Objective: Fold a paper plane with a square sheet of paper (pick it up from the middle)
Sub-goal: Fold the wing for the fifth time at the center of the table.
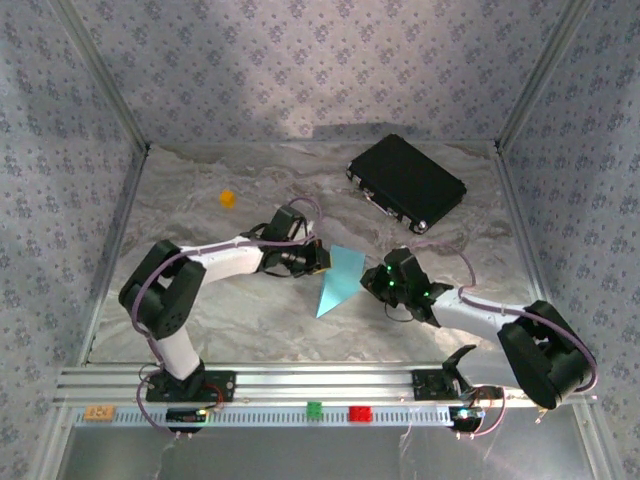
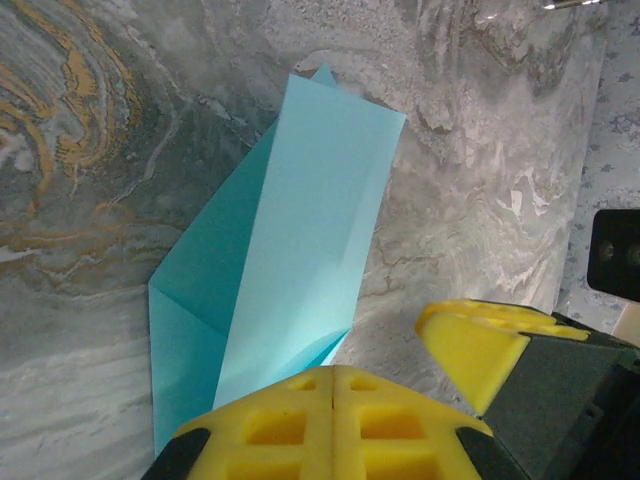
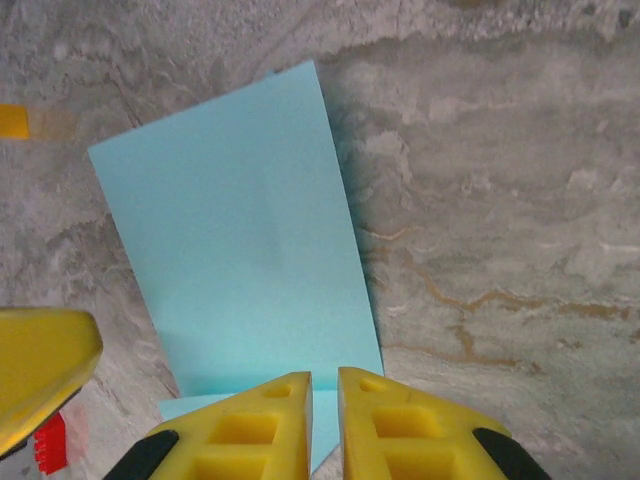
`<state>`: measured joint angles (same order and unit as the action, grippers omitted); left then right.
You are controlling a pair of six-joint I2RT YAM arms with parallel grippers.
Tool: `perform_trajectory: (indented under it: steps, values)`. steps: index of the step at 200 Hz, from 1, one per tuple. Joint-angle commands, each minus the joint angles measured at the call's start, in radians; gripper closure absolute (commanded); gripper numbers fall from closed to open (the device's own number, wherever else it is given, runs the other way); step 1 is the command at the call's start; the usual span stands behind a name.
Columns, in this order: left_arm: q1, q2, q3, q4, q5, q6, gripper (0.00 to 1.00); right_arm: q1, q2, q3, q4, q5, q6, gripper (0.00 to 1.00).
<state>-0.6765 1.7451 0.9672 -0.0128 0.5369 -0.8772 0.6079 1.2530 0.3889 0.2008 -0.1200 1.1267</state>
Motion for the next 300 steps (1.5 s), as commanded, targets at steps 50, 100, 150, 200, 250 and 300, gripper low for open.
perform_trajectory:
  steps: [50, 100, 150, 200, 250, 300]
  values:
    - [0.005, 0.115, 0.083, -0.048, -0.001, 0.041, 0.96, -0.007, 0.034, 0.020, 0.036, -0.055, -0.055, 0.82]
    - [0.029, 0.145, 0.008, 0.012, -0.001, 0.016, 0.98, -0.006, 0.079, 0.029, 0.055, -0.073, -0.042, 0.75]
    - [0.051, 0.159, -0.037, 0.067, 0.024, -0.002, 0.98, -0.019, 0.119, 0.033, 0.098, -0.113, -0.025, 0.67]
    - [0.057, 0.155, -0.039, 0.065, 0.033, 0.000, 0.98, -0.034, 0.176, 0.045, 0.153, -0.163, 0.001, 0.62]
    - [0.058, 0.152, -0.039, 0.068, 0.035, -0.002, 0.98, -0.053, 0.195, 0.044, 0.155, -0.169, 0.037, 0.62]
    - [0.060, 0.152, -0.037, 0.069, 0.037, -0.002, 0.98, -0.068, 0.215, 0.036, 0.201, -0.197, 0.065, 0.63]
